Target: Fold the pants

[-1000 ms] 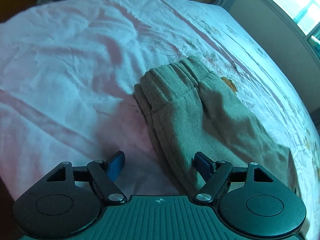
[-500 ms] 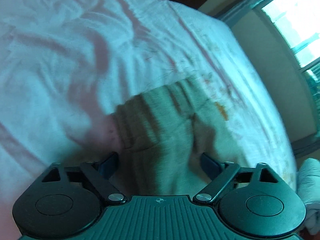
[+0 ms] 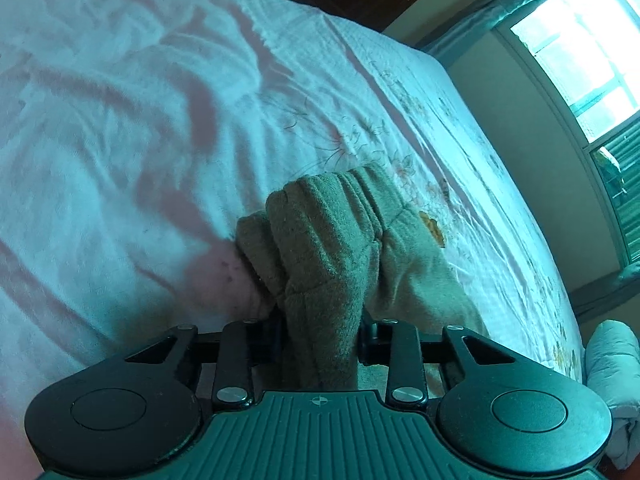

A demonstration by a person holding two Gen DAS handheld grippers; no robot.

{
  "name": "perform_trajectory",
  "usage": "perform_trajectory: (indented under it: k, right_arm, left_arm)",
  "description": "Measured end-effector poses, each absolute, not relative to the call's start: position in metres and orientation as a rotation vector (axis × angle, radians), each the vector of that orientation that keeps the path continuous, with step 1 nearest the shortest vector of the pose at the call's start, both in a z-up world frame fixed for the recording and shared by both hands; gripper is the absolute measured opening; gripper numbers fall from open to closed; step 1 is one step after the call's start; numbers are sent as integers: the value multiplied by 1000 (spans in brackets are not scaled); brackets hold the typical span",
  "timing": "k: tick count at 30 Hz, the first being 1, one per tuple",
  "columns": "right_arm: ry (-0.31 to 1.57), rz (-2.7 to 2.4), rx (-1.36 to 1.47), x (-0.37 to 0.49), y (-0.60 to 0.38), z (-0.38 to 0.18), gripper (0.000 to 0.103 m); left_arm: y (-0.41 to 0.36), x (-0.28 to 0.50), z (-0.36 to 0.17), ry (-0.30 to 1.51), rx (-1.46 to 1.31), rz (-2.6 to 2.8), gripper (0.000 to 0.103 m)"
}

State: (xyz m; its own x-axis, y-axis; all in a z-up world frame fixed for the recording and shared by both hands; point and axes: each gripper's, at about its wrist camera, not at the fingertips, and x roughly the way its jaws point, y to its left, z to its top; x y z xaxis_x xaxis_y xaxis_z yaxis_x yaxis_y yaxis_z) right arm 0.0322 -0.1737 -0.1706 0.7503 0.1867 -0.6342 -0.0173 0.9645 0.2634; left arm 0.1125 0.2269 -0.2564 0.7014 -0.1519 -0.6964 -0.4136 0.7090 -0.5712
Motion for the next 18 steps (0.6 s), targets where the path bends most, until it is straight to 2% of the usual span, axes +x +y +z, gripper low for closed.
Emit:
perform_trajectory:
  k: [7, 10, 11, 14, 15, 18]
  right_arm:
    - [721, 91, 224, 37, -174, -172, 36]
    - [725, 87, 207, 46, -169, -172, 34]
    - [732, 94, 199, 50, -165, -173, 31]
    - [750, 112, 177, 53, -153, -177, 10]
    - [760, 124, 180, 53, -149, -179, 7]
    - [746, 165, 189, 53, -137, -179, 7]
  left_arm:
    - [225, 110, -256, 817, -765, 168, 33]
    - [226, 113, -257, 832, -765, 172, 37]
    - [227, 114, -257, 839, -770, 176, 41]
    - [229, 117, -263, 843, -806, 180, 44]
    - [228, 118, -264, 842, -805, 182, 44]
    - [223, 117, -263, 827, -773, 189, 44]
